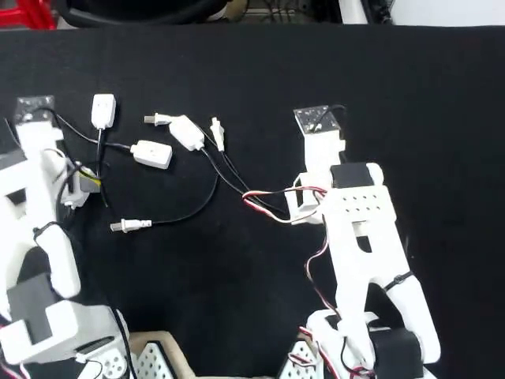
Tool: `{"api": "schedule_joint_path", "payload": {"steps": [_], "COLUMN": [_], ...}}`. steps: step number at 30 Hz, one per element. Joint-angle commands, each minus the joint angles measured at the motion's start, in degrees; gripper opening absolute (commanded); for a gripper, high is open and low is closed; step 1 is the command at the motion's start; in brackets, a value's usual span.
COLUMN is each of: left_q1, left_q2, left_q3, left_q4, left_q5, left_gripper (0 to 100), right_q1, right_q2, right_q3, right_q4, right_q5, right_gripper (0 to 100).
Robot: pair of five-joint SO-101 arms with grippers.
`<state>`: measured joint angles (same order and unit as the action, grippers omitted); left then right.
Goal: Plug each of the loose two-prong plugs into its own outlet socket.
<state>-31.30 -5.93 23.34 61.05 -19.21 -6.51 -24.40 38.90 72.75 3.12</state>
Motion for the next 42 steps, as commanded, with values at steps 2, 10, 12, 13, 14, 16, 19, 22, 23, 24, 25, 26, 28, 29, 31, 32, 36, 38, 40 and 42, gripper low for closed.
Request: {"api": "schedule_joint_path", "payload": {"steps": [2,10,12,13,14,16,19,22,23,24,25,26,28,29,31,32,36,38,40,42], "left_q1": [-0.22,11.74,16.13,18.33,20.53,24.4,27.12,27.03,26.86,26.86,26.95,27.3,28.18,28.62,29.67,30.29,31.87,32.4,32.92,33.45], "left_q2": [-3.52,2.55,6.77,9.41,12.22,18.2,27.52,36.48,39.3,41.85,44.31,46.68,50.9,52.84,56.35,57.67,61.63,62.24,62.95,64.53], "left_q3": [-13.93,-29.67,-33.19,-35.03,-37.05,-42.15,-50.07,-58.51,-61.41,-64.4,-67.47,-70.29,-75.56,-77.85,-82.15,-84.09,-92.09,-95.96,-99.12,-100.79], "left_q4": [14.77,20.04,18.81,18.37,18.29,18.55,17.76,15.3,14.42,13.89,13.98,14.33,15.21,15.56,16.35,16.79,21.19,25.85,29.19,29.89], "left_q5": [0.62,5.98,5.89,5.8,5.27,7.21,23.47,36.13,39.47,42.11,44.4,46.24,49.67,51.6,54.68,55.56,55.82,55.82,55.82,55.82], "left_gripper": [30,29,29,29,29,29,29,29,29,29,29,29,29,29,29,29,29,29,29,29], "right_q1": [0.7,0.7,0.7,0.7,0.7,0.7,0.7,0.7,0.7,0.7,0.7,0.7,0.7,0.7,0.7,0.7,0.7,0.7,0.7,0.7], "right_q2": [0.22,0.22,0.22,0.22,0.22,0.22,0.22,0.22,0.22,0.22,0.22,0.22,0.22,0.22,0.22,0.22,0.22,0.22,0.22,0.22], "right_q3": [-0.22,0.57,0.57,0.57,0.57,0.57,0.57,0.57,0.57,0.57,0.57,0.66,0.66,0.66,0.66,0.66,0.66,0.66,0.66,0.66], "right_q4": [-0.79,-0.88,-0.88,-0.88,-0.88,-0.88,-0.88,-0.88,-0.88,-0.88,-0.88,-0.88,-0.88,-0.88,-0.88,-0.88,-0.88,-0.88,-0.88,-0.88], "right_q5": [-0.62,-0.62,-0.62,-0.62,-0.62,-0.62,-0.62,-0.62,-0.62,-0.62,-0.62,-0.62,-0.62,-0.62,-0.62,-0.62,-0.62,-0.53,-0.53,-0.53], "right_gripper": [1.2,1.2,1.2,1.2,1.2,1.2,1.2,1.2,1.2,1.2,1.2,1.2,1.2,1.2,1.2,1.2,1.2,1.2,1.2,1.2]}}
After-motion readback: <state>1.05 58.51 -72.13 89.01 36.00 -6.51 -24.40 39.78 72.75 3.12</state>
